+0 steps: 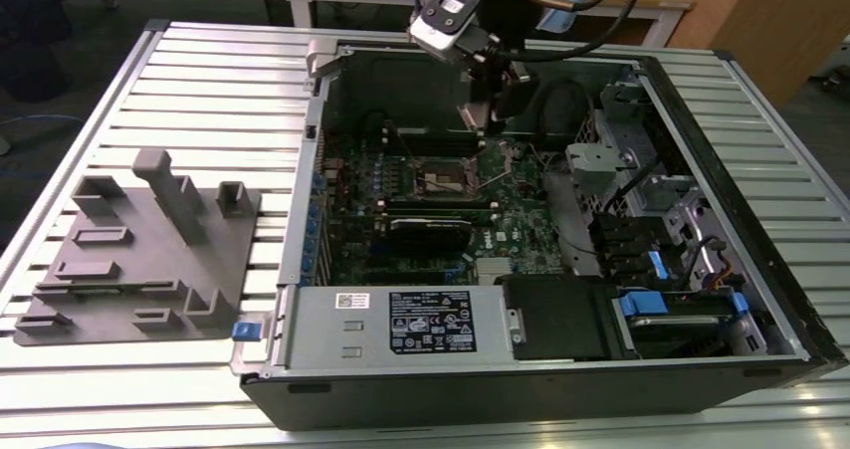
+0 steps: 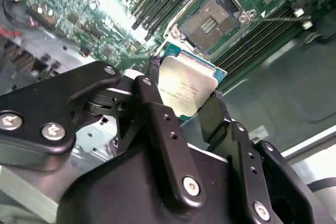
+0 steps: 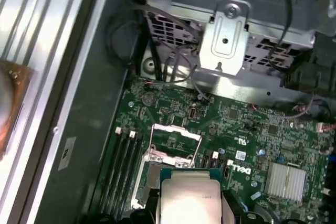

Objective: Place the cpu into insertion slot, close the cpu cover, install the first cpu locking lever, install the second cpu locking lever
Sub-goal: 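Place the cpu into insertion slot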

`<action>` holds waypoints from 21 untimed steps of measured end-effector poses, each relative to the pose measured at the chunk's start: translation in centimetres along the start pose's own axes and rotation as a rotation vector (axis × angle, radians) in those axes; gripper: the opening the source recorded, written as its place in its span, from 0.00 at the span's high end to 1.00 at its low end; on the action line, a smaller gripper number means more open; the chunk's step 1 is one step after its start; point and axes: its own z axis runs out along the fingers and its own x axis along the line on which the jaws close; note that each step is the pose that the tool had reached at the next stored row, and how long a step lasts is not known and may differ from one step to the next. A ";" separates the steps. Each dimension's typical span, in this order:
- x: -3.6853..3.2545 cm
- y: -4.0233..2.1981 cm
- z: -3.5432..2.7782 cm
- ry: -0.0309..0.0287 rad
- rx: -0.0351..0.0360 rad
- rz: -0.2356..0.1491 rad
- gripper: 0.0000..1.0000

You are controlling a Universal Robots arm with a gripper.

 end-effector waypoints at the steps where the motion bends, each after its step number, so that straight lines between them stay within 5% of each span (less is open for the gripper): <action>1: 0.00 -0.02 0.17 -0.0017 0.0001 0.018 0.46; 14: 0.01 -0.21 2.25 -0.0226 0.0013 0.240 0.46; 21: 0.04 -0.38 2.76 -0.0217 0.0049 0.247 0.46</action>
